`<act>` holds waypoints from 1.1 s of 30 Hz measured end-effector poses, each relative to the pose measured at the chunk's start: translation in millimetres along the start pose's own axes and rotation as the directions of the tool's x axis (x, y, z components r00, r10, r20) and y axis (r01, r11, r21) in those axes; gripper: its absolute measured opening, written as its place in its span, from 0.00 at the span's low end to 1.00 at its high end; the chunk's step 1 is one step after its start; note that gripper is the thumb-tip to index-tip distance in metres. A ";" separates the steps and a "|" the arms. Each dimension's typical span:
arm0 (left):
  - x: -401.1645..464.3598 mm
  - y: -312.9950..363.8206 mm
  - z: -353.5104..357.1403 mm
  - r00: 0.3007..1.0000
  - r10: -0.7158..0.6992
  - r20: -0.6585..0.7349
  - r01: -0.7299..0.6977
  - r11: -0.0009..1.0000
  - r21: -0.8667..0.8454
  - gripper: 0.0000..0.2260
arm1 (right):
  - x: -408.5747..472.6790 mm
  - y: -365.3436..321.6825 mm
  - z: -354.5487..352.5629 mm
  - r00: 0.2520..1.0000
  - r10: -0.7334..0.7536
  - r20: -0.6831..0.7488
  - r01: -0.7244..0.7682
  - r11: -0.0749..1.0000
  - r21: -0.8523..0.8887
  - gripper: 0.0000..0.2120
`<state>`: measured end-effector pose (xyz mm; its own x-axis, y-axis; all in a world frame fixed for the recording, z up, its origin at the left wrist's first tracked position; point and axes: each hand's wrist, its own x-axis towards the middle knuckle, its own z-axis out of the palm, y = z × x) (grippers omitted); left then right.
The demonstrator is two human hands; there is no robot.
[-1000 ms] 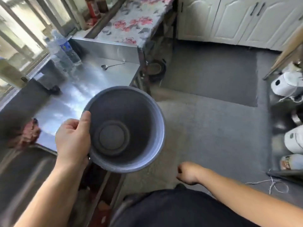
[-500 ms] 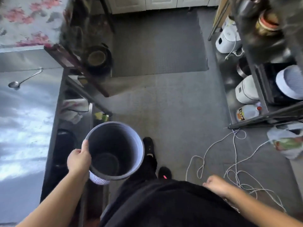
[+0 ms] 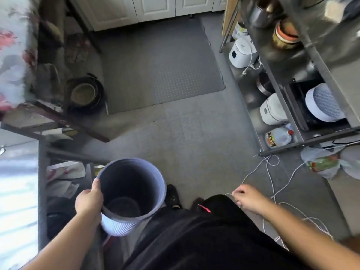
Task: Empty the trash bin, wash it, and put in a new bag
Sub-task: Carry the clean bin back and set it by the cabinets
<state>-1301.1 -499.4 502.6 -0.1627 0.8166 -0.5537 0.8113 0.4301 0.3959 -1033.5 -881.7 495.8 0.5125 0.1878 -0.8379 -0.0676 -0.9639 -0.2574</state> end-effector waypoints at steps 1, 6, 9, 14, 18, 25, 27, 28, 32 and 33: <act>3.2 14.6 4.3 1.000 0.026 0.010 -0.026 0.999 0.020 0.28 | 2.1 10.8 -6.4 1.000 0.026 0.006 -0.026 0.999 -0.027 0.14; 6.2 88.3 33.2 0.992 0.130 0.007 -0.130 0.986 0.103 0.27 | 9.0 64.0 -39.3 0.978 0.209 0.014 -0.208 0.976 -0.064 0.15; 2.2 133.8 54.6 0.985 0.175 0.003 -0.173 0.972 0.157 0.27 | 29.1 70.8 -60.3 0.951 0.297 0.085 -0.288 0.952 -0.102 0.15; -15.5 209.0 85.1 0.984 0.172 -0.047 -0.164 0.976 0.140 0.28 | 81.4 32.2 -126.9 0.959 0.230 0.165 -0.198 0.961 -0.194 0.13; -27.1 274.5 108.5 0.983 0.171 -0.066 -0.166 0.983 0.072 0.29 | 129.7 -33.5 -211.1 0.981 0.079 0.174 -0.037 0.972 -0.232 0.15; -24.0 359.7 140.2 0.994 0.081 -0.071 -0.085 0.995 -0.053 0.29 | 208.6 -180.1 -327.4 0.992 -0.127 0.020 0.128 0.990 -0.059 0.13; -16.2 382.6 151.4 0.998 0.033 -0.047 -0.037 0.995 -0.092 0.29 | 226.6 -221.1 -345.6 0.980 -0.197 0.020 0.198 0.979 -0.049 0.14; -11.5 394.6 157.0 0.999 0.028 -0.039 -0.031 0.995 -0.100 0.29 | 235.3 -238.2 -351.8 0.975 -0.221 0.032 0.223 0.973 -0.061 0.13; 22.8 446.2 179.5 1.000 0.022 -0.014 -0.023 0.994 -0.106 0.27 | 270.1 -283.1 -365.9 0.965 -0.243 0.098 0.253 0.961 -0.113 0.10; 34.1 461.9 184.0 1.000 0.015 -0.005 -0.015 0.995 -0.099 0.27 | 279.0 -287.8 -368.9 0.968 -0.225 0.115 0.239 0.963 -0.122 0.10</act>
<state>-828.6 -343.7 531.8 -0.1535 0.8247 -0.5444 0.7544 0.4536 0.4745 -555.3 -621.4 513.6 0.4130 0.4204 -0.8079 0.1616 -0.9068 -0.3893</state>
